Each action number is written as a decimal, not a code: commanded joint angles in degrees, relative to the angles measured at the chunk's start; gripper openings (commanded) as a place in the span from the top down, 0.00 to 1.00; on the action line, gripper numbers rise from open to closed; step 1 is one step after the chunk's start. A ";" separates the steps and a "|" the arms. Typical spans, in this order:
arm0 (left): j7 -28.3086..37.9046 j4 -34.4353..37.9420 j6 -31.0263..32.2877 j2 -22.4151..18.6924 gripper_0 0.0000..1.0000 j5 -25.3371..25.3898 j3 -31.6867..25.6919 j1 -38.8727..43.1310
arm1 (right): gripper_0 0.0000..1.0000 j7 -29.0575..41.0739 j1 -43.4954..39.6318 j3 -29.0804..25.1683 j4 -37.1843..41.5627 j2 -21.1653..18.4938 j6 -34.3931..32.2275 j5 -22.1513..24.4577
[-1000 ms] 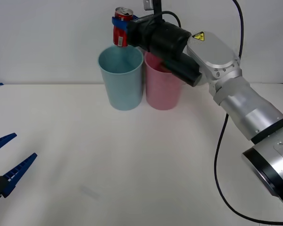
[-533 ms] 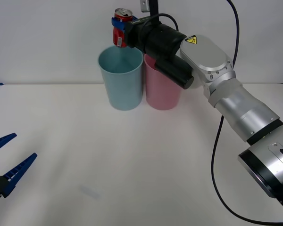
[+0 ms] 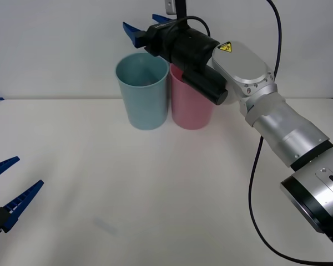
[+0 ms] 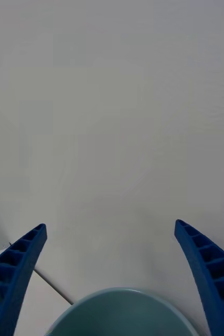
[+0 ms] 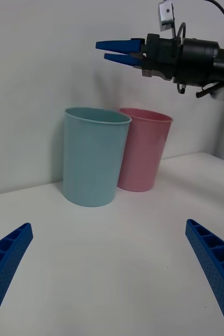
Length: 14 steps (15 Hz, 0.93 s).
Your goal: Grasp the object on the table and drop it into the matching bin: aluminum can to the light blue bin, PET bottle to the pink bin.
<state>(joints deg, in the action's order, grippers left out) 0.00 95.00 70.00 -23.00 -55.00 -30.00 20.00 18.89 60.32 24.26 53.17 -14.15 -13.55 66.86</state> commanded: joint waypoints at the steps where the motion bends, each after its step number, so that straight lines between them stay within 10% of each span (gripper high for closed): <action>1: 0.00 0.00 0.00 0.00 0.00 0.00 0.00 0.00 | 0.00 -0.78 -0.56 0.00 0.62 -0.09 -0.08 -0.95; 14: 0.00 0.00 0.00 0.00 0.00 0.00 0.00 0.00 | 0.00 -1.22 -31.32 -5.89 39.55 -16.35 -11.86 -1.12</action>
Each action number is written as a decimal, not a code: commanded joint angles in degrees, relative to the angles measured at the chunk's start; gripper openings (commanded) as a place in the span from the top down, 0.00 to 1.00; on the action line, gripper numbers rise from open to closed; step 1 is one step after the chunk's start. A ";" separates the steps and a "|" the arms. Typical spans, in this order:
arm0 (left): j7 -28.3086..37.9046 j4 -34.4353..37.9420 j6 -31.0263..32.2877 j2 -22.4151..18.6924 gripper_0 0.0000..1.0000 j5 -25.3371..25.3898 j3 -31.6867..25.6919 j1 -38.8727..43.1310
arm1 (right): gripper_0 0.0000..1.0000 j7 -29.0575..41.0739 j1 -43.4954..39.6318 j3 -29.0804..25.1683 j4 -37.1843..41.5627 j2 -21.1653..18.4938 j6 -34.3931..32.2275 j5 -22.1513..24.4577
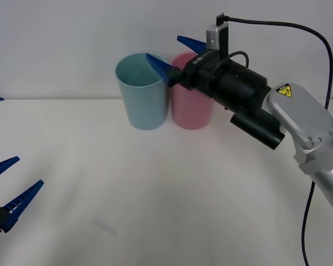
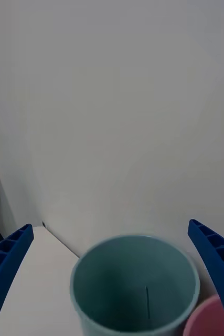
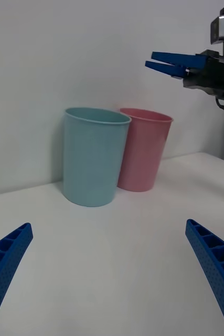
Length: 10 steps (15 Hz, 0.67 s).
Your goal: Grasp the object on the table and drop it into the matching bin: aluminum can to the light blue bin, PET bottle to the pink bin.
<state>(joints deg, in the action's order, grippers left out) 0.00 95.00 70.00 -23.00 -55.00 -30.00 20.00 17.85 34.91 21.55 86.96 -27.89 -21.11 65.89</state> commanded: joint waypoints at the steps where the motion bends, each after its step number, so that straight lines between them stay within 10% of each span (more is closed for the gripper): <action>1: 0.00 0.00 0.00 0.00 0.00 0.00 0.00 0.00 | 0.00 -0.27 -9.07 -5.12 8.58 -3.84 -6.93 -0.33; 10: 0.00 0.00 0.00 0.00 0.00 0.00 0.00 0.00 | 0.00 -11.69 -40.80 -23.57 22.82 -16.85 -22.39 -12.28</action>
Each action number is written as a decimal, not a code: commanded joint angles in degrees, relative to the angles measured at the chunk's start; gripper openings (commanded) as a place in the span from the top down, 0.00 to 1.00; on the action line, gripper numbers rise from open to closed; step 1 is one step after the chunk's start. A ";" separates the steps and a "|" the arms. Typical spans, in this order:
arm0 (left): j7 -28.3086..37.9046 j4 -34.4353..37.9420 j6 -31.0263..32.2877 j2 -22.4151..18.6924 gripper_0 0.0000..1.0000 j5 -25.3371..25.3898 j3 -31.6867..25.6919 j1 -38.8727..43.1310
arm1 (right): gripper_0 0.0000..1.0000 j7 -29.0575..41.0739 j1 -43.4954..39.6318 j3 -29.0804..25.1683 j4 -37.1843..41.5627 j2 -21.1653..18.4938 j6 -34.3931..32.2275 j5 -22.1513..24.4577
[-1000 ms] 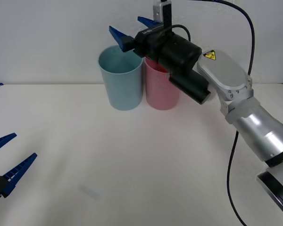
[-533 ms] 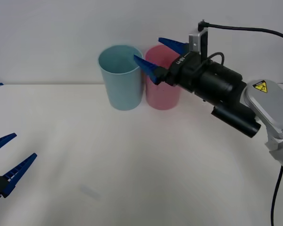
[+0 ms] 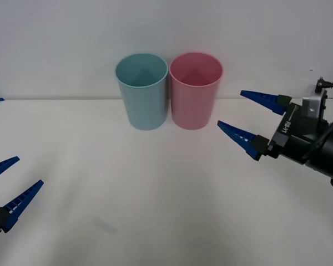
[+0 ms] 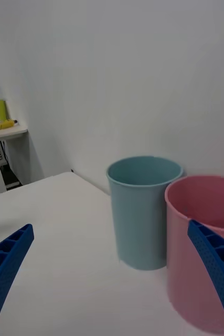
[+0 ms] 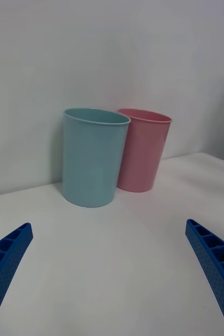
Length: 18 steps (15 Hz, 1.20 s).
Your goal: Grasp the object on the table and drop it into the matching bin: aluminum can to the light blue bin, PET bottle to the pink bin.
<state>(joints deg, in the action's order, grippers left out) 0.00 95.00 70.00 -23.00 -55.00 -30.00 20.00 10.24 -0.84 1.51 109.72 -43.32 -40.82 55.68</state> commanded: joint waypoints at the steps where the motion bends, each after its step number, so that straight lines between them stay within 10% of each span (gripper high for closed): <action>1: 0.00 0.00 0.00 0.00 0.00 0.00 0.00 0.00 | 0.00 -5.67 -7.51 -5.64 0.06 -1.59 -4.10 -2.41; 11: 0.00 0.00 0.00 0.00 0.00 0.00 0.00 0.00 | 0.00 -8.57 -27.11 -24.10 -0.64 4.74 -20.53 -1.18; 18: 0.00 0.00 0.00 0.00 0.00 0.00 0.00 0.00 | 0.00 -8.48 -26.14 -26.30 -4.42 7.64 -27.83 -0.31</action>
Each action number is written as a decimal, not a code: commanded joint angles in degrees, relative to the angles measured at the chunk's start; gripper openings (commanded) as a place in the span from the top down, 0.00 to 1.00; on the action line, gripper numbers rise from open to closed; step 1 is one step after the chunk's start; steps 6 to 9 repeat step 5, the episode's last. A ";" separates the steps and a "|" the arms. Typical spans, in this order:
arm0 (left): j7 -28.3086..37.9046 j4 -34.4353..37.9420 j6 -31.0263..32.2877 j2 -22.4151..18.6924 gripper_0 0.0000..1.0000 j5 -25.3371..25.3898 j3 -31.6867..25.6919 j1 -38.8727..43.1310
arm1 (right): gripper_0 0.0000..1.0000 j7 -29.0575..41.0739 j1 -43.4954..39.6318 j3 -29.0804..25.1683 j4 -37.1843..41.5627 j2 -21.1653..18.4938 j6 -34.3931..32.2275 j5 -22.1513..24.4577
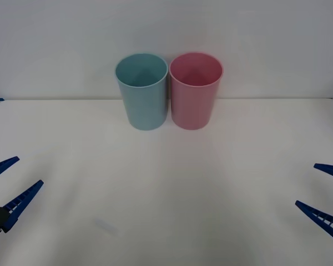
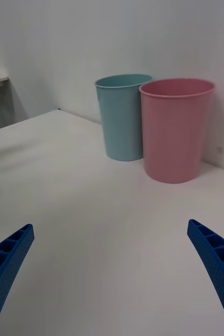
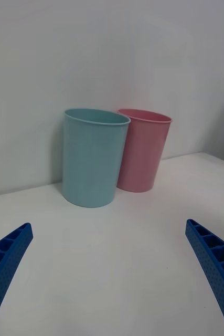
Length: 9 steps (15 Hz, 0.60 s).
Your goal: Grasp the object on the table and drop it into the matching bin: aluminum can to the light blue bin, PET bottle to the pink bin.
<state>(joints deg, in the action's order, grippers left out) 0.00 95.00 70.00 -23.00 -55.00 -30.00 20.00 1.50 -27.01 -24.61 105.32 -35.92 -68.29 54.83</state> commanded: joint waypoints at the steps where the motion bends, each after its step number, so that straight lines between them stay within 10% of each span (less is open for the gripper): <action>1: 0.00 0.00 0.00 0.00 0.00 0.00 0.00 0.00 | 0.00 0.17 0.03 -0.18 -0.03 0.41 -0.35 1.15; 9: 0.00 0.00 0.00 0.00 0.00 0.00 0.00 0.00 | 0.00 0.17 0.03 -0.18 -0.03 0.41 -0.35 1.15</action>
